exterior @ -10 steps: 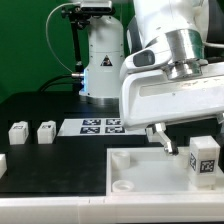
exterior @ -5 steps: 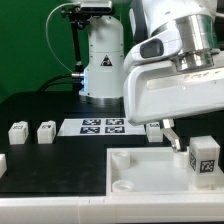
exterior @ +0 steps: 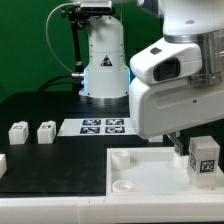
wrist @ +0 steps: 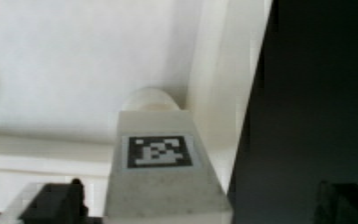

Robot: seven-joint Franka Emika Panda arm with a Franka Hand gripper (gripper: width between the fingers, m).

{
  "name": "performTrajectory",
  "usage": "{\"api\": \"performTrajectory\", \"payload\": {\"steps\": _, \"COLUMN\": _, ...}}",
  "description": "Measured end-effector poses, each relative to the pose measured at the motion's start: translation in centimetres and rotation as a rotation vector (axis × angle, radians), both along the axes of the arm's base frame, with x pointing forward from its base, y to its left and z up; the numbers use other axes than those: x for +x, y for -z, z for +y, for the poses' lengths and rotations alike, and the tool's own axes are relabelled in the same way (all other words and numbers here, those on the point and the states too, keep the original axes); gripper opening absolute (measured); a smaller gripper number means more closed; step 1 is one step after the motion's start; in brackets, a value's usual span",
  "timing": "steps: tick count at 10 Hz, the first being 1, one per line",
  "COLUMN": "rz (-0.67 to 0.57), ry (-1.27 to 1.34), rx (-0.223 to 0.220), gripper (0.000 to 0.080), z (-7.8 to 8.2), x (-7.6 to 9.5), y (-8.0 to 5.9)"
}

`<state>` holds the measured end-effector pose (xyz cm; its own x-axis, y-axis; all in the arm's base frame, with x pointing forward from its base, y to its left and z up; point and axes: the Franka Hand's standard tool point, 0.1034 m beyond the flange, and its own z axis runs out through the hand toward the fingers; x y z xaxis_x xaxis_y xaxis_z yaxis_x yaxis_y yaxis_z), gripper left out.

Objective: Assemble one leg

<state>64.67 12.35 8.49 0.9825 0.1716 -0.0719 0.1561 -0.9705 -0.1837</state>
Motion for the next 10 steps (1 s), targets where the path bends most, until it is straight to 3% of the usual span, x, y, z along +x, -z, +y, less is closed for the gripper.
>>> {"api": "performTrajectory", "payload": {"steps": 2, "rz": -0.031, "ry": 0.068, "rx": -0.004, "gripper": 0.0649, "z": -0.19, "x": 0.24, "y": 0.5}}
{"api": "performTrajectory", "payload": {"steps": 3, "rz": -0.032, "ry": 0.062, "rx": -0.004, "gripper": 0.0558, "z": -0.18, "x": 0.24, "y": 0.5}}
{"api": "performTrajectory", "payload": {"steps": 4, "rz": -0.023, "ry": 0.114, "rx": -0.007, "gripper": 0.0558, "z": -0.12, "x": 0.23, "y": 0.52}}
{"api": "performTrajectory", "payload": {"steps": 5, "rz": -0.007, "ry": 0.208, "rx": -0.016, "gripper": 0.0347, "z": -0.16, "x": 0.24, "y": 0.53}}
{"api": "performTrajectory", "payload": {"steps": 8, "rz": 0.038, "ry": 0.483, "rx": -0.041, "gripper": 0.0317, "z": -0.45, "x": 0.29, "y": 0.61}}
{"api": "performTrajectory", "payload": {"steps": 10, "rz": 0.042, "ry": 0.868, "rx": -0.044, "gripper": 0.0317, "z": -0.84, "x": -0.09, "y": 0.74}}
